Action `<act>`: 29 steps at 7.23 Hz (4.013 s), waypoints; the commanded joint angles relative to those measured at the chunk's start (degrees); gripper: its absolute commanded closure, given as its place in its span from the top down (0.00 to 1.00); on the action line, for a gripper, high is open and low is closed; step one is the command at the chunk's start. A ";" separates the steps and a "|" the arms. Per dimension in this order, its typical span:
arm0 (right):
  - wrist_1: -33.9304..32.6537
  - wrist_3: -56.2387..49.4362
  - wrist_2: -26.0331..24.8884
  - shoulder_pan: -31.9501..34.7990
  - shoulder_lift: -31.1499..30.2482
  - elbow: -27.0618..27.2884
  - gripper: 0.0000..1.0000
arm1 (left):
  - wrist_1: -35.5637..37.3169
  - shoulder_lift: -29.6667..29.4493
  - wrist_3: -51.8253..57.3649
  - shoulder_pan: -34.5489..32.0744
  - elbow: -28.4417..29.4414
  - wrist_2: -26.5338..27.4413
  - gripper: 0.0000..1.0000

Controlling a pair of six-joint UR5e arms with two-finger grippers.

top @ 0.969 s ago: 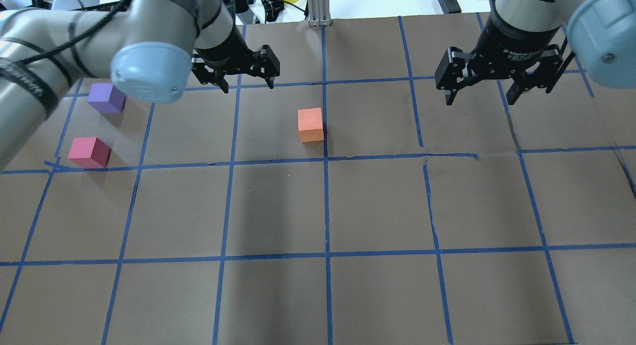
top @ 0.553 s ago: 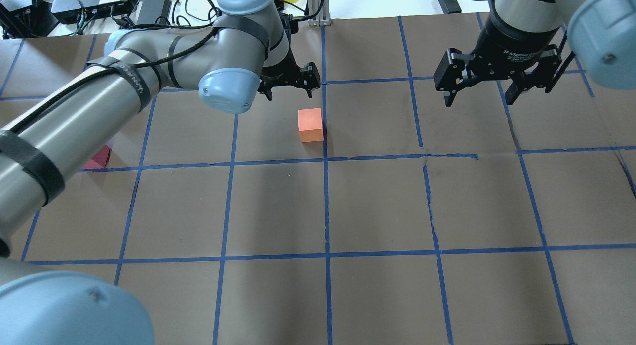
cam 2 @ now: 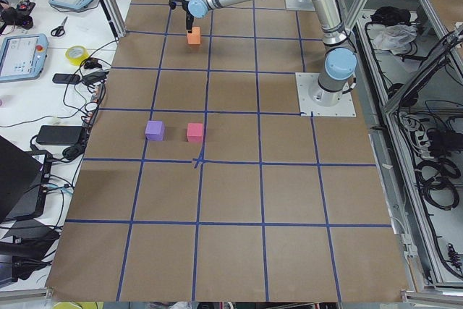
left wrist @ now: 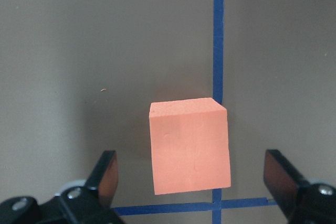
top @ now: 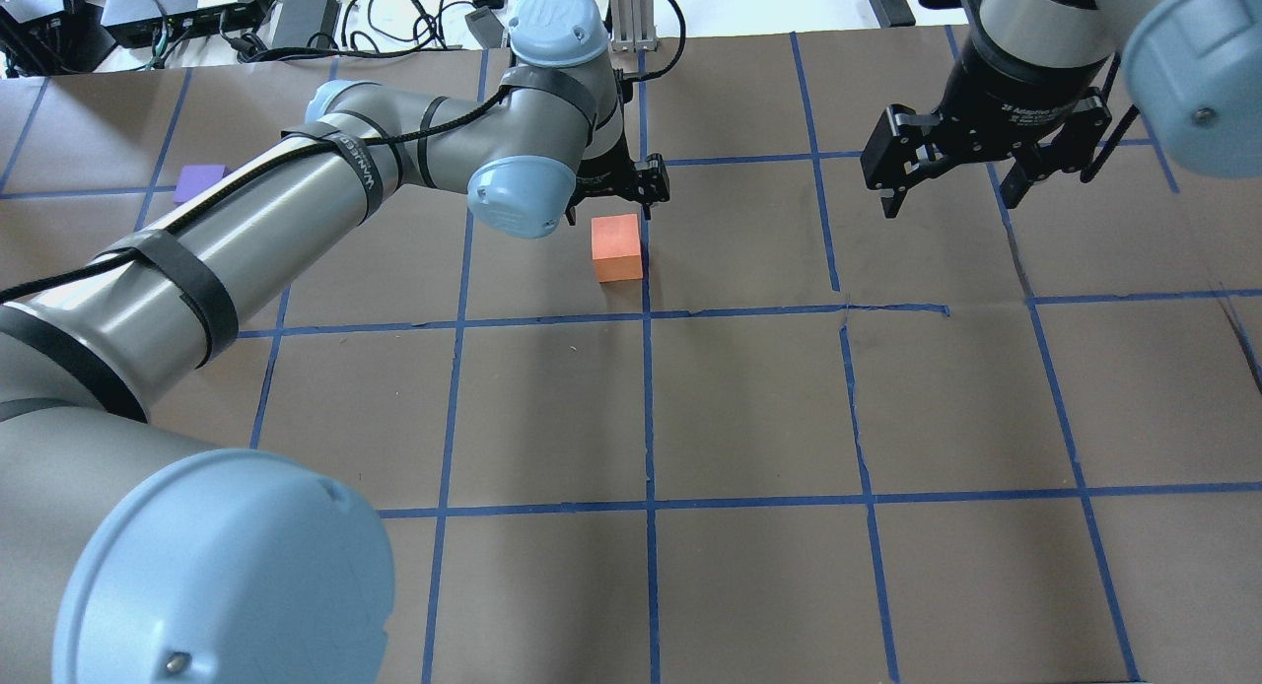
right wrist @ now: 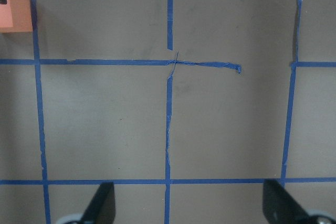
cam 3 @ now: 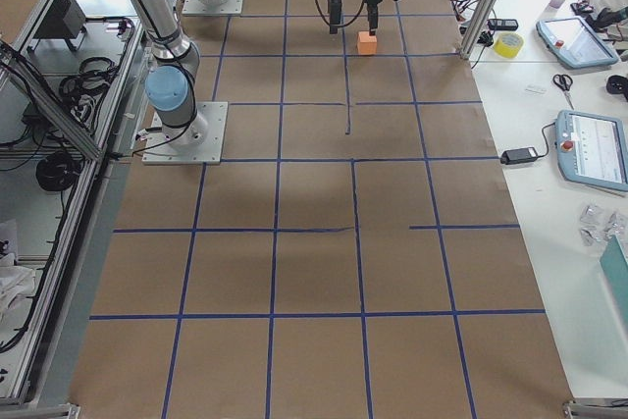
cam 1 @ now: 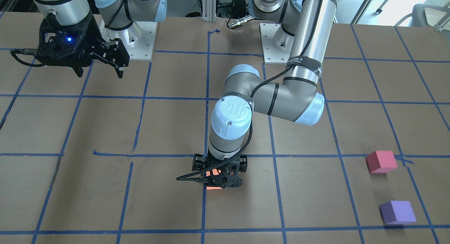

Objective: Arrange blocks in a line
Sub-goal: 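Reach the left gripper to the orange cube and grasp it, then carry the orange cube with the left gripper toward the purple cube, then lower the orange cube between the purple and pink cubes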

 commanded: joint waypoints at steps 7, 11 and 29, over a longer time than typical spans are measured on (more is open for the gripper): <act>-0.04 6.56 1.77 0.01 -0.16 1.68 1.00 | 0.02 -3.86 -2.51 -0.56 -0.41 0.97 1.00; -0.12 6.03 1.16 0.01 -0.16 1.76 1.00 | -0.06 -3.78 -4.53 -1.61 -0.32 1.76 0.33; -0.74 6.38 0.72 0.01 -0.95 1.67 1.00 | -5.95 2.03 47.74 45.15 0.74 3.70 0.00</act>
